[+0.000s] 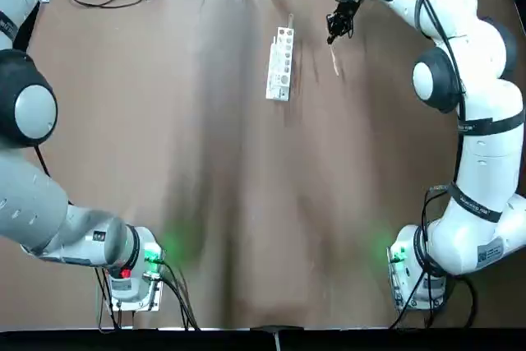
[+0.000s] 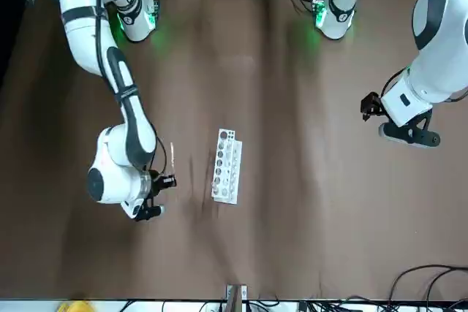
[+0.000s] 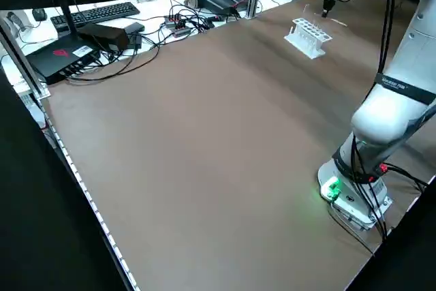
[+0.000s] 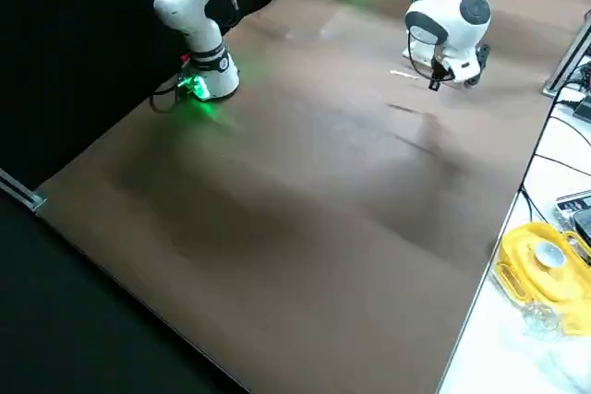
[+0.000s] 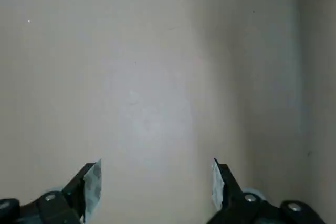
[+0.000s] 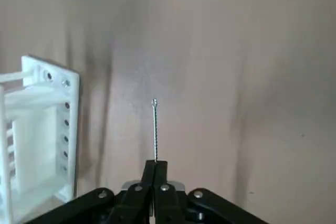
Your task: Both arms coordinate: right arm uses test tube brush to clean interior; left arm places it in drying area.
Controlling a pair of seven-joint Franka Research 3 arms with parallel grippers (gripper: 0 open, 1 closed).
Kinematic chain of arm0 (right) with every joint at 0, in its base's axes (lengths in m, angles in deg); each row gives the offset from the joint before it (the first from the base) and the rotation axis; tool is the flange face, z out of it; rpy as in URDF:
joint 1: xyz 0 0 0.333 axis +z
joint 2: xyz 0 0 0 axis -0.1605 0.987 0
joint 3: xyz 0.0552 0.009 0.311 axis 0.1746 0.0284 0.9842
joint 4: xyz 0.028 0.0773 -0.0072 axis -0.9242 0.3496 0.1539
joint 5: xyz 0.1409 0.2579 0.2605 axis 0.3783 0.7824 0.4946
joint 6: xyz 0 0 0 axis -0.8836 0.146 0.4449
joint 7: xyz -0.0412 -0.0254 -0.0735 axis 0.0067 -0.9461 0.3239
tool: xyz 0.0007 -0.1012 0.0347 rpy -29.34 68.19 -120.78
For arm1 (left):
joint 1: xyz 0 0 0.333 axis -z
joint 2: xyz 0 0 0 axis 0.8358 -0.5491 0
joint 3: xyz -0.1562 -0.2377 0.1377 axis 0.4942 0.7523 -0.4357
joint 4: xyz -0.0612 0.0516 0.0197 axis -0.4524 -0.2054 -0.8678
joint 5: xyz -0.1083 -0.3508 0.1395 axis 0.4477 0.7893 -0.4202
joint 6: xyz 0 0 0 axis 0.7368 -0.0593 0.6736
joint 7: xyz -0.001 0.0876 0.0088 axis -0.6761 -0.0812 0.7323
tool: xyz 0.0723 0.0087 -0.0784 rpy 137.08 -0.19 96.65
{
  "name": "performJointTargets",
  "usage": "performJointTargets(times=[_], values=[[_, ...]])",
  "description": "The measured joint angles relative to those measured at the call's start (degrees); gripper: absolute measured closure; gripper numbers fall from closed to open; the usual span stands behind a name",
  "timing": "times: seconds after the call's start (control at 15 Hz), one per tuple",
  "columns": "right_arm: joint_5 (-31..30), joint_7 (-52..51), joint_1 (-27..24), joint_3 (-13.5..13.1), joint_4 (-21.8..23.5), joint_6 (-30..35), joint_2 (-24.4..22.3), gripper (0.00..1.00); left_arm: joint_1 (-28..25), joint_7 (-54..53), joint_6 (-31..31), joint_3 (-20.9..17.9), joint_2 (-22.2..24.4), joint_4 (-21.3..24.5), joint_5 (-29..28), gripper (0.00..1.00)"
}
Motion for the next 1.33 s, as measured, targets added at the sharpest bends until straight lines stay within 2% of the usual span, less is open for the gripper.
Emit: performJointTargets(times=[0.27, 0.6, 0.87, 1.07, 1.33], values=[[-1.31, 6.58, 2.99, -0.22, 0.34, -1.93, 1.91, 0.98, 0.01, 1.45, 0.00, 0.03, 0.00, 0.00, 0.00, 0.01], [-1.30, 8.36, 2.63, -0.91, 4.27, -6.14, 2.36, 0.98, 0.01, 1.54, 0.00, 0.04, 0.00, 0.01, 0.00, 0.01], [-1.30, 11.54, 2.64, -0.93, 4.75, -6.39, 2.38, 0.98, 0.01, 1.57, 0.00, 0.04, 0.00, 0.01, 0.00, 0.01], [-1.31, 11.75, 2.64, -0.93, 4.90, -6.39, 2.43, 0.93, 0.04, 1.69, 0.00, 0.04, -0.01, 0.01, 0.00, 0.01], [-1.33, 11.74, 2.66, -0.93, 5.13, -6.39, 2.62, 0.59, 0.04, 3.23, 0.00, 0.05, -0.03, 0.01, 0.00, 0.01]])
